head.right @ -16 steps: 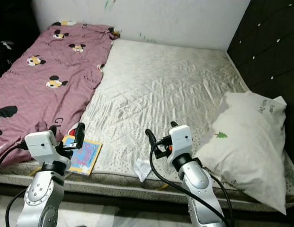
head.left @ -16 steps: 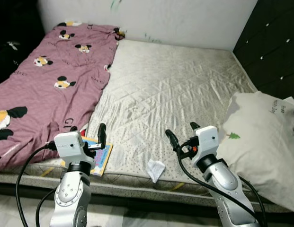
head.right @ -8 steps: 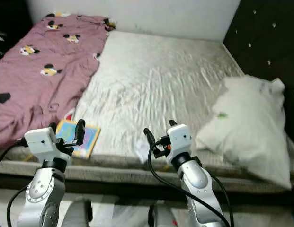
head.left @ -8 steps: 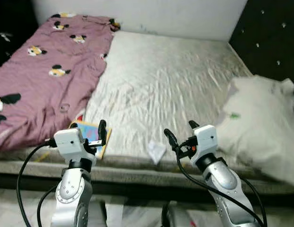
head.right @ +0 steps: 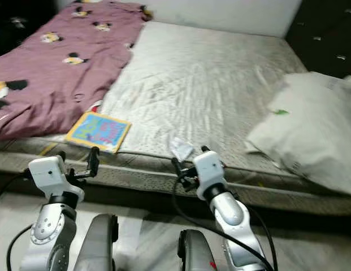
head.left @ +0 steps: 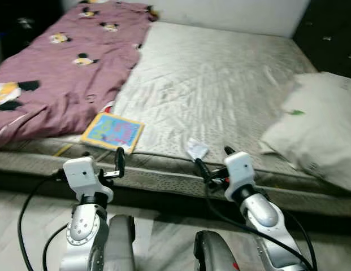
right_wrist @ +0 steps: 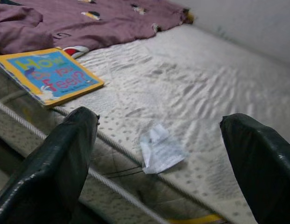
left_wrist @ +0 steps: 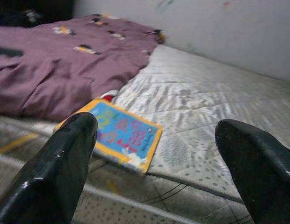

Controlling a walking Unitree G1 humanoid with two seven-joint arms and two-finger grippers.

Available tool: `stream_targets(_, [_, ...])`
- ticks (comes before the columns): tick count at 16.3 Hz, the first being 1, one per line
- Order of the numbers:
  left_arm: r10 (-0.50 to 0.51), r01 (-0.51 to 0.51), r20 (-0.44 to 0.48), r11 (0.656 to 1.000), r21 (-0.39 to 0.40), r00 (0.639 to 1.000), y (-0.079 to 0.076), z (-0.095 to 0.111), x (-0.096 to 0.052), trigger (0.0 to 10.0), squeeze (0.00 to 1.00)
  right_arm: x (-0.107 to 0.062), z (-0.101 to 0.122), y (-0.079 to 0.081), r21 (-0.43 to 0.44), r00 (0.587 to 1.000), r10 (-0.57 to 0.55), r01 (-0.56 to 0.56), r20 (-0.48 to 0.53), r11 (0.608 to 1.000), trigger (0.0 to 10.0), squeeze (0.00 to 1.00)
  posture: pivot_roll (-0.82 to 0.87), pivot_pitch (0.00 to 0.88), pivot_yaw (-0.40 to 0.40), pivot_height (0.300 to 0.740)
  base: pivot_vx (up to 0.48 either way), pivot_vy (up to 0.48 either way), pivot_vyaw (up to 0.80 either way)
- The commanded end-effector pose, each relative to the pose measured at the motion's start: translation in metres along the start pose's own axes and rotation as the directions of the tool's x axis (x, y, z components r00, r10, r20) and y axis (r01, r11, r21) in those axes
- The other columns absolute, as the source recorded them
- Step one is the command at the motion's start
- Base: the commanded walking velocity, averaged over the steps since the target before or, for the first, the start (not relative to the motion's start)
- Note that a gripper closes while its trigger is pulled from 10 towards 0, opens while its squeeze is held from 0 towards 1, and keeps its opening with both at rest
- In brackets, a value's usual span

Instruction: Clean up the room

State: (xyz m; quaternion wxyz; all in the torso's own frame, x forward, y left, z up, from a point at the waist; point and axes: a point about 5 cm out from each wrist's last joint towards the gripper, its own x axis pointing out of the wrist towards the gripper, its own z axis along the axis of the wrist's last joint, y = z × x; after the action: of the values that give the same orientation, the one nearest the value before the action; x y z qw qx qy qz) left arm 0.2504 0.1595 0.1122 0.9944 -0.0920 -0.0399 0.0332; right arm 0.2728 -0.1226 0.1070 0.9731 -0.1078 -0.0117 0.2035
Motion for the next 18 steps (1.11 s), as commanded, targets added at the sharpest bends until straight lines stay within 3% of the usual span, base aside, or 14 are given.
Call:
stream_targets(1, [-0.023, 0.023, 0.032, 1.0, -0.006, 0.999, -0.007, 0.007, 0.002, 10.0, 0.0, 0.001, 0.005, 0.001, -0.038, 0.999, 0.036, -0.035, 0.02, 0.999, 10.0, 0.0, -0.04, 0.105, -0.084, 0.588, 0.0, 0.0, 0.0])
stream_targets(3, [-0.032, 0.032, 0.039, 0.999, -0.009, 0.999, -0.009, 0.007, 0.002, 10.0, 0.0, 0.006, 0.004, -0.007, -0.008, 1.0, 0.014, -0.014, 0.003, 1.0, 10.0, 0.0, -0.04, 0.094, -0.084, 0.588, 0.0, 0.0, 0.0])
stream_targets(4, [-0.041, 0.041, 0.044, 0.999, -0.011, 0.998, -0.009, 0.007, 0.003, 10.0, 0.0, 0.005, 0.004, -0.008, 0.068, 0.999, 0.035, -0.036, 0.009, 0.997, 10.0, 0.0, -0.03, 0.093, -0.084, 0.588, 0.0, 0.0, 0.0])
stream_targets(7, [-0.046, 0.046, 0.045, 0.999, -0.01, 0.998, -0.009, 0.008, 0.004, 10.0, 0.0, 0.006, 0.005, -0.007, 0.108, 0.999, 0.049, -0.049, 0.004, 0.993, 10.0, 0.0, -0.03, 0.088, -0.081, 0.588, 0.279, 0.0, 0.0])
stream_targets(9, [-0.049, 0.05, 0.046, 0.999, -0.014, 0.998, -0.01, 0.008, 0.005, 10.0, 0.0, 0.008, 0.006, -0.006, 0.123, 0.999, 0.051, -0.052, 0.015, 0.991, 10.0, 0.0, -0.03, 0.084, -0.08, 0.588, 0.311, 0.0, -0.62])
stream_targets(18, [-0.073, 0.074, 0.029, 0.997, -0.019, 0.997, -0.015, 0.004, 0.002, 10.0, 0.0, 0.013, 0.007, 0.001, 0.143, 0.996, 0.086, -0.089, 0.031, 0.986, 10.0, 0.0, -0.02, 0.074, -0.084, 0.588, 0.337, 0.0, 0.0])
